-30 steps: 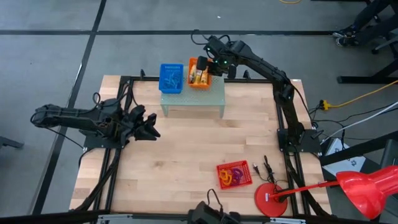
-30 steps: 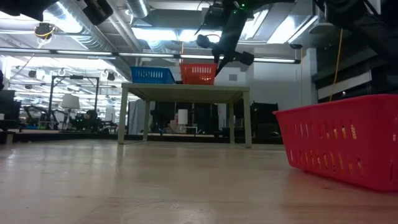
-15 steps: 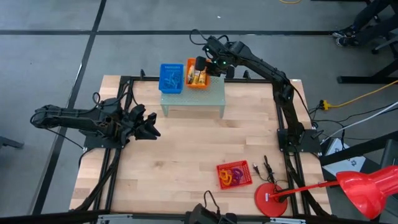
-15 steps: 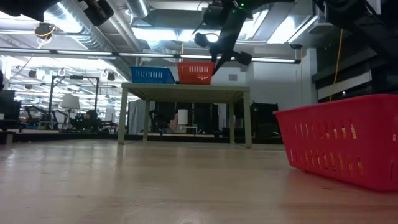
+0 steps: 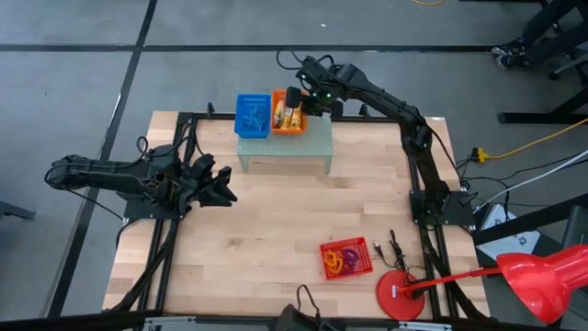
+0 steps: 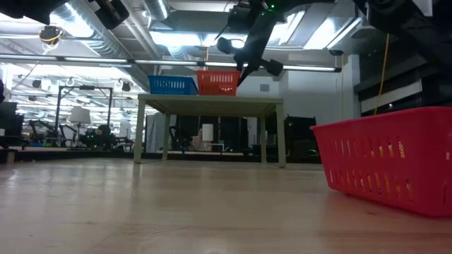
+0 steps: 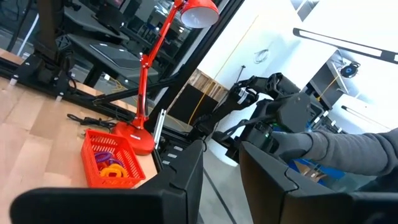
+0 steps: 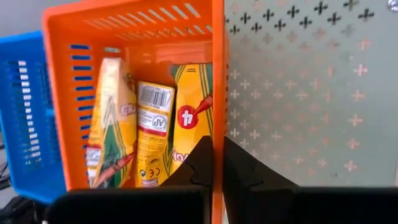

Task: Pick & Place Office Desk Supplies
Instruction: Put the orange bin with crayon boxes on the shelf

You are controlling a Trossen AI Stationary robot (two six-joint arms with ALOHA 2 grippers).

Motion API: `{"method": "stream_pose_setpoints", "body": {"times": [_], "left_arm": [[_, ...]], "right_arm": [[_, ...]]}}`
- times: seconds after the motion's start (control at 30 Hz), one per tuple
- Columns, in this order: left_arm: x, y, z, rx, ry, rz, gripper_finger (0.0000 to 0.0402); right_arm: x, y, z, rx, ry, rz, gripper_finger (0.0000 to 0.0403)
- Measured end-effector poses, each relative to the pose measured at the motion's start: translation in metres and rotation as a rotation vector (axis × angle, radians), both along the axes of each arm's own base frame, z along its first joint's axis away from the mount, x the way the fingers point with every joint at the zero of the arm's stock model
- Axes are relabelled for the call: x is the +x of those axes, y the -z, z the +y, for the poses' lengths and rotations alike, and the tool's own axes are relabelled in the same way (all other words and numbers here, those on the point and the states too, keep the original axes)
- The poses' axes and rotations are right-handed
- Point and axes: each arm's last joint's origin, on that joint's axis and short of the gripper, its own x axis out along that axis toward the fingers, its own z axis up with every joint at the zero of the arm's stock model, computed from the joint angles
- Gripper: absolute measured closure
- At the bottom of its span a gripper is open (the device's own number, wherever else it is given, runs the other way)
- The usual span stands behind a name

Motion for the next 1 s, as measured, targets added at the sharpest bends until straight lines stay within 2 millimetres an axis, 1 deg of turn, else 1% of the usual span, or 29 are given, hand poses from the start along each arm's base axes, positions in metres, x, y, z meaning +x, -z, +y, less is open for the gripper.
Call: {"method": "stream_pose_setpoints", "body": {"times": [0.2,0.3,0.87,1.0], "left_arm": [[-0.0002,0.0000,-0.0002,-0.001,0.009,0.001,0.0302],[-0.0001,0.0000,-0.0002,-0.006,0.010,0.004,0.0302],[-0.0001,0.0000,-0.0002,-0.008,0.010,0.005,0.0302],[-0.0001,0.0000,-0.0002,-0.008,0.009,0.005,0.0302]], "right_arm": [[0.0080,0.0085,0.0024,0.005,-0.009,0.007,0.0392],[0.0086,0.0105,0.0018,0.010,-0.010,0.012,0.0392],[0.0086,0.0105,0.0019,0.008,-0.035,0.011,0.0392],[0.0086,0.0105,0.0019,0.008,-0.036,0.011,0.0368]]}}
